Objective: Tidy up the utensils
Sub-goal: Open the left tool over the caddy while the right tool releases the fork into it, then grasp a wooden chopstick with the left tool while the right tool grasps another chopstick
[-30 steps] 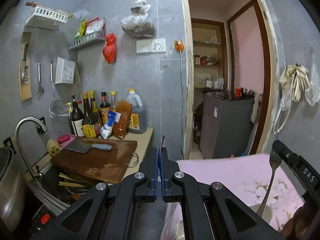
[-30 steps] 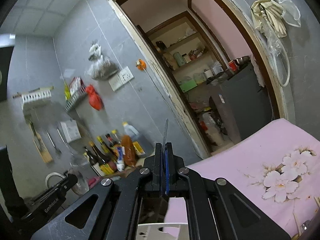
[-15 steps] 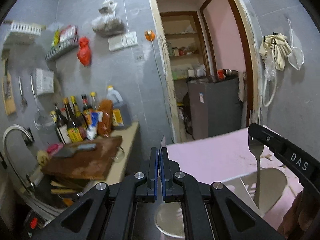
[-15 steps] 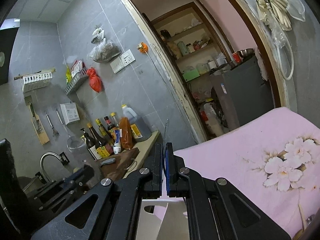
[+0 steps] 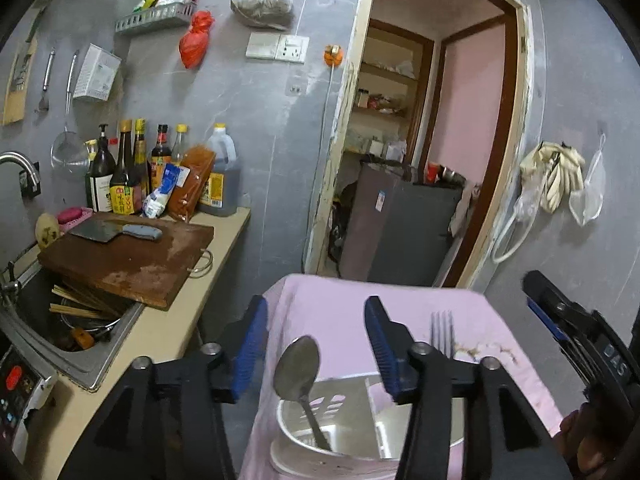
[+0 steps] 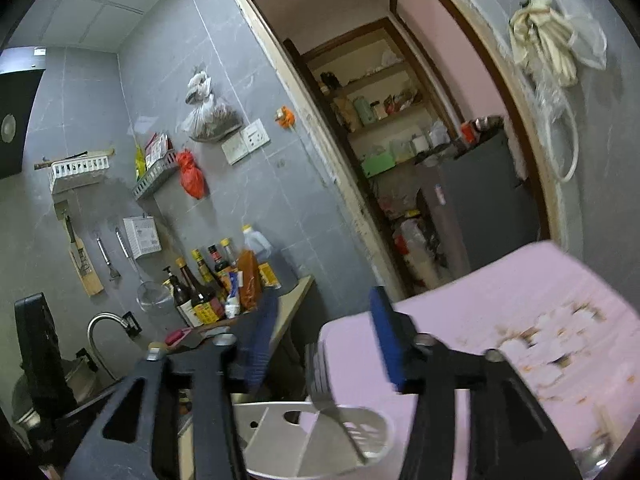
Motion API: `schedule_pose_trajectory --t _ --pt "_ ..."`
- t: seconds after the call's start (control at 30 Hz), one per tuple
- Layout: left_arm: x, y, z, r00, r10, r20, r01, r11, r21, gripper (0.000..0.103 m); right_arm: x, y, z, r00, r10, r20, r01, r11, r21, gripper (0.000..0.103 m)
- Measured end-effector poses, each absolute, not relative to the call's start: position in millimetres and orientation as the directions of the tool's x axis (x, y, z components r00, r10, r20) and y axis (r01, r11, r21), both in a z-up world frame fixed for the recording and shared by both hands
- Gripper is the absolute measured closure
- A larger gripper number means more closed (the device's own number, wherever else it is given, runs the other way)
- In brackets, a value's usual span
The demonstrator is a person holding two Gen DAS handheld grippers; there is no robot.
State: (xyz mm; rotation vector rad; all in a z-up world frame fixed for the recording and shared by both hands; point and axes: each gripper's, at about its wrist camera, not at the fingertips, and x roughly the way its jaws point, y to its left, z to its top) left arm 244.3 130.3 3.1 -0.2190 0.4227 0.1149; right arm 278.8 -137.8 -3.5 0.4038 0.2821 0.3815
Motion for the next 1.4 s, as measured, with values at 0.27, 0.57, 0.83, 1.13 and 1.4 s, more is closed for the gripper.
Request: schedule_pose_trajectory --t 0.27,0.57,0.83,1.13,1.4 --pt "227.9 90.2 26.0 0.93 0.045 -0.364 -0.112 0.98 -0.167 0.011 239.5 -181.7 29.6 0.929 0.312 -0.198 -0.246 0.923 0.297 0.02" --pt "199.0 25.8 29.5 0.952 -0.009 -0.306 -0.034 0.99 -0.135 0.002 189.0 -233.5 49.1 0.968 0.139 -0.209 -0.112 0.984 0.137 0.005" --pt "189.7 -23.9 13.2 0.947 -0.059 -0.316 0.034 0.996 -0.085 0.002 165.9 -284.0 43.8 0.965 0.053 -0.258 -0.03 0.995 0.092 0.004" --pt "196.0 -66.5 -30.8 0.899 -0.096 -0.427 0.074 0.995 -0.067 0.002 183.5 -346.9 -6.6 0.916 0.062 -0.397 -0.004 0.989 0.144 0.004" --pt "220.3 -96.0 -81.0 0.82 -0.135 -0.557 0.095 0.99 -0.1 0.002 225.6 -378.2 -72.4 0.842 0.167 -0.512 -0.045 0.969 0.243 0.005"
